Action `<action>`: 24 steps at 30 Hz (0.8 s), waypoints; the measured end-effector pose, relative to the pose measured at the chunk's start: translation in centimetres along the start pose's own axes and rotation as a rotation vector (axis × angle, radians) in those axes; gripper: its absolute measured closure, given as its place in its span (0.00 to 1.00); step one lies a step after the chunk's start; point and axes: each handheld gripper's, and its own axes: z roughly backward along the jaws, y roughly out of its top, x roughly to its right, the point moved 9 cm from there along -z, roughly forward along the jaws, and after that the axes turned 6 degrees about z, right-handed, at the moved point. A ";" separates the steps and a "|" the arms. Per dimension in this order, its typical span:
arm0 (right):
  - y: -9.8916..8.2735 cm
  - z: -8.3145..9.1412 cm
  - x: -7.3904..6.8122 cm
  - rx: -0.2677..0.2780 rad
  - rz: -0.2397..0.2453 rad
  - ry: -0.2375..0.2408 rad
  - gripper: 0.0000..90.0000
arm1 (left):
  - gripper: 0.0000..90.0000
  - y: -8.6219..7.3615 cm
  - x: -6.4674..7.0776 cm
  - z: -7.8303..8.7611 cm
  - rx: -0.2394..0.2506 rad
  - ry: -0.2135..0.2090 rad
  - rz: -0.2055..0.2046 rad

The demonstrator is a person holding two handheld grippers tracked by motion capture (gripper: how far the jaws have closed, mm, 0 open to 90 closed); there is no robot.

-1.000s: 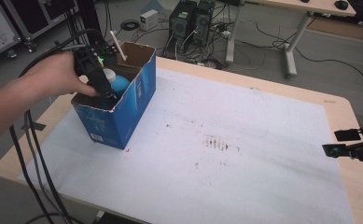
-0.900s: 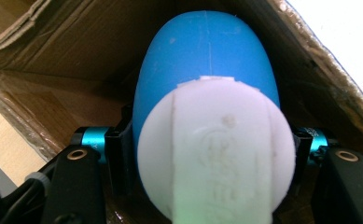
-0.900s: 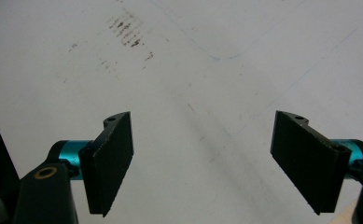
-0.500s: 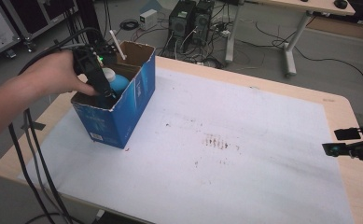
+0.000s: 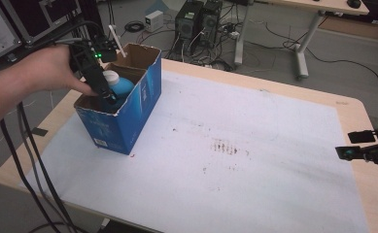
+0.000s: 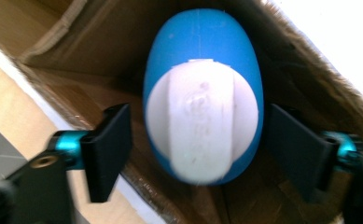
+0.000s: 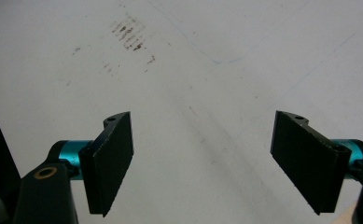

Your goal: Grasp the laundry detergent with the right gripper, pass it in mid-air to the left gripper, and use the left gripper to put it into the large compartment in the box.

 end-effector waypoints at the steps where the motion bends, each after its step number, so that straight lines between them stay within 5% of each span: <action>1: 0.0 0.0 0.0 0.003 0.001 0.000 0.23 | 0.24 0.1 0.1 0.3 0.009 -0.001 -0.006; 13: 0.5 0.4 -0.6 0.024 0.006 0.004 0.23 | 0.23 3.4 2.3 3.6 0.076 -0.021 -0.095; 24: 2.0 0.6 -2.0 0.039 0.027 0.012 0.23 | 0.23 8.6 8.6 2.0 0.101 -0.095 -0.287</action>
